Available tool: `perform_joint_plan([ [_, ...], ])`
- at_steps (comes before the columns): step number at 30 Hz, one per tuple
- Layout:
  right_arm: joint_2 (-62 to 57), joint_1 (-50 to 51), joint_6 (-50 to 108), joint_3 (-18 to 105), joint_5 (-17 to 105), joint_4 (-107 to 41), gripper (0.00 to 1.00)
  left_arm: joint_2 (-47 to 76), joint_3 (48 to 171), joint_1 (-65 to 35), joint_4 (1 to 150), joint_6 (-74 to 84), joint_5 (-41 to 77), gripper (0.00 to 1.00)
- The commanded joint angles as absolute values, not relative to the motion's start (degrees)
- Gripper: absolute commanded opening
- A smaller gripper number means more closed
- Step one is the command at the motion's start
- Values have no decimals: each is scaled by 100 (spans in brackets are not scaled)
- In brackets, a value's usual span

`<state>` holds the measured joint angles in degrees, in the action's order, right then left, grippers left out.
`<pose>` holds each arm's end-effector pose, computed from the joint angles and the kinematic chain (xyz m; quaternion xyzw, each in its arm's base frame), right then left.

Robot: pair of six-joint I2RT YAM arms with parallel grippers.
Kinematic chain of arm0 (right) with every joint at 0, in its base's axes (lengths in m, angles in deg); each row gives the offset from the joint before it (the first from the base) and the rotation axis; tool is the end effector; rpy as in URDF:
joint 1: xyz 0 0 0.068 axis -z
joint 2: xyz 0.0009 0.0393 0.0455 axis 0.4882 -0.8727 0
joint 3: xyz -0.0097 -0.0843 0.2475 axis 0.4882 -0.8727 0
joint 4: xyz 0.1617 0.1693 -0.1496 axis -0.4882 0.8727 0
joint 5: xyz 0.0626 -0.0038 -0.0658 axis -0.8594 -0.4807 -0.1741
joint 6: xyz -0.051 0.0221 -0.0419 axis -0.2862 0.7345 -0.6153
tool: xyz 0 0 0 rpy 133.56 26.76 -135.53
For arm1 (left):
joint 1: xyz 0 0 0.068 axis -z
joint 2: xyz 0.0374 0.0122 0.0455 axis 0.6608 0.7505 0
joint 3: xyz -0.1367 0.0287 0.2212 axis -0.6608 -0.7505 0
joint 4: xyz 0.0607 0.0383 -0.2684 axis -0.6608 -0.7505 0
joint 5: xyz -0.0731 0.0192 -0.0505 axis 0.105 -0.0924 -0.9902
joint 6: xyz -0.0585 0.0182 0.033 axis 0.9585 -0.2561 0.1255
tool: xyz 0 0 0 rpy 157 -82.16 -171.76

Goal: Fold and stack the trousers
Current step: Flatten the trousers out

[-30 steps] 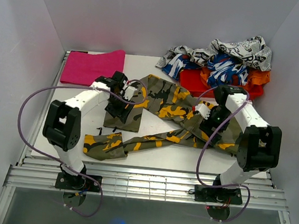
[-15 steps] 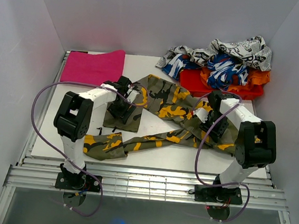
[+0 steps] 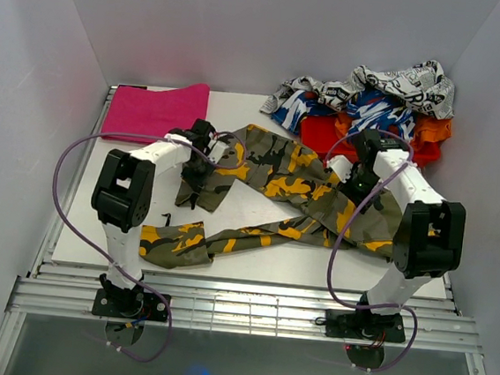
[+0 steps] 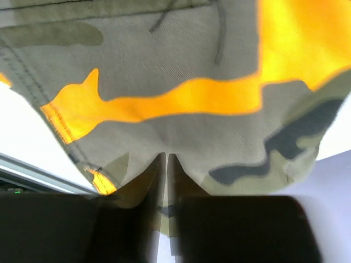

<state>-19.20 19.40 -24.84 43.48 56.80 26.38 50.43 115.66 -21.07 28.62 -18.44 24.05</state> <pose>0.3340 0.0523 0.1901 -0.4705 0.8784 -0.0671 0.0503 0.3671 -0.1380 0.1264 0.2767 0.9552 -0.0262 0.1019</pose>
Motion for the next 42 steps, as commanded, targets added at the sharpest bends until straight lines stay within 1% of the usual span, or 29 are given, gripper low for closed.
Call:
perform_joint_plan([
  [1, -1609, 2061, -2714, 4934, 5073, 3362, 37, 4971, 12040, -2404, 2884, -2027, 2083, 0],
  [2, -1582, 2061, -2958, 4962, 4758, 3581, 57, 4945, 12207, -2413, 2788, -2044, 2012, 0],
  [3, -1495, 2061, -2995, 4936, 4711, 3801, 73, 4936, 12269, -2431, 2613, -2062, 1924, 0],
  [4, -1433, 2052, -3109, 4806, 4659, 3881, 93, 4918, 12331, -2431, 2559, -2071, 1802, 0],
  [5, -1381, 2052, -3153, 4691, 4580, 3952, 96, 4892, 12366, -2440, 2515, -2062, 1740, 0],
  [7, -1152, 2017, -3276, 4367, 4588, 3961, 98, 4831, 12506, -2484, 2392, -2018, 1520, 0],
  [11, -625, 1816, -3356, 3156, 4912, 3549, 95, 4813, 12849, -2580, 2084, -1922, 940, 0],
  [13, -396, 1640, -3260, 2811, 5106, 3076, 93, 4804, 13077, -2642, 1944, -1904, 712, 0],
  [14, -361, 1595, -3225, 2661, 5463, 2908, 93, 4804, 13157, -2677, 1891, -1904, 615, 0],
  [16, -343, 1569, -3093, 2335, 5694, 2583, 93, 4760, 13402, -2738, 1768, -1895, 281, 0],
  [17, -360, 1569, -3049, 2247, 5991, 2181, 94, 4717, 13482, -2782, 1724, -1904, 141, 0],
  [18, -413, 1569, -2996, 2116, 6151, 1968, 98, 4673, 13552, -2800, 1645, -1921, -139, 0],
  [19, -439, 1569, -2926, 2071, 6283, 1774, 99, 4533, 13666, -2818, 1618, -1956, -281, 0],
  [20, -466, 1569, -2891, 2053, 6528, 1607, 90, 4453, 13711, -2835, 1583, -2009, -431, 0],
  [21, -501, 1577, -2864, 2071, 6617, 1301, 73, 4287, 13876, -2870, 1487, -2122, -789, 0],
  [22, -527, 1569, -2846, 2114, 6688, 1220, 64, 4285, 13878, -2914, 1390, -2211, -1036, 0],
  [23, -536, 1577, -2811, 2167, 6802, 1141, 55, 4129, 14183, -3062, 1259, -2316, -1326, 0],
  [24, -536, 1586, -2794, 2237, 6820, 1070, 38, 4049, 14386, -3151, 970, -2534, -1650, 0],
  [25, -528, 1586, -2776, 2403, 6829, 1061, 29, 3979, 14623, -3256, 828, -2632, -2280, 0],
  [27, -492, 1612, -2741, 2553, 6847, 1043, 8, 3838, 15475, -3511, 512, -2686, -2680, 0],
  [28, -466, 1639, -2715, 2702, 6821, 1052, 8, 3811, 15765, -3573, 432, -2686, -3039, 0],
  [30, -405, 1683, -2732, 2844, 6724, 1052, 8, 3724, 16484, -3705, 283, -2669, -3331, 0],
  [32, -352, 1797, -2732, 3080, 6610, 1061, 8, 3601, 16742, -3723, 203, -2642, -3743, 0],
  [33, -326, 1841, -2732, 3177, 6548, 1052, 8, 3382, 16674, -3723, 177, -2686, -3928, 0],
  [36, -273, 2139, -2662, 3652, 6259, 1052, 8, 2925, 16148, -3714, 115, -2765, -4465, 0],
  [38, -264, 2385, -2583, 3915, 5961, 1087, 8, 2503, 15357, -3540, -130, -3175, -4545, 0],
  [39, -264, 2464, -2565, 4186, 5846, 1113, 8, 2379, 15059, -3425, -549, -3457, -4432, 0],
  [40, -246, 2622, -2556, 4328, 5714, 1166, 8, 2117, 14438, -3268, -692, -3712, -4274, 0],
  [42, -176, 2746, -2591, 4609, 5257, 1403, 8, 1835, 13828, -3046, -624, -3881, -3993, 0],
])
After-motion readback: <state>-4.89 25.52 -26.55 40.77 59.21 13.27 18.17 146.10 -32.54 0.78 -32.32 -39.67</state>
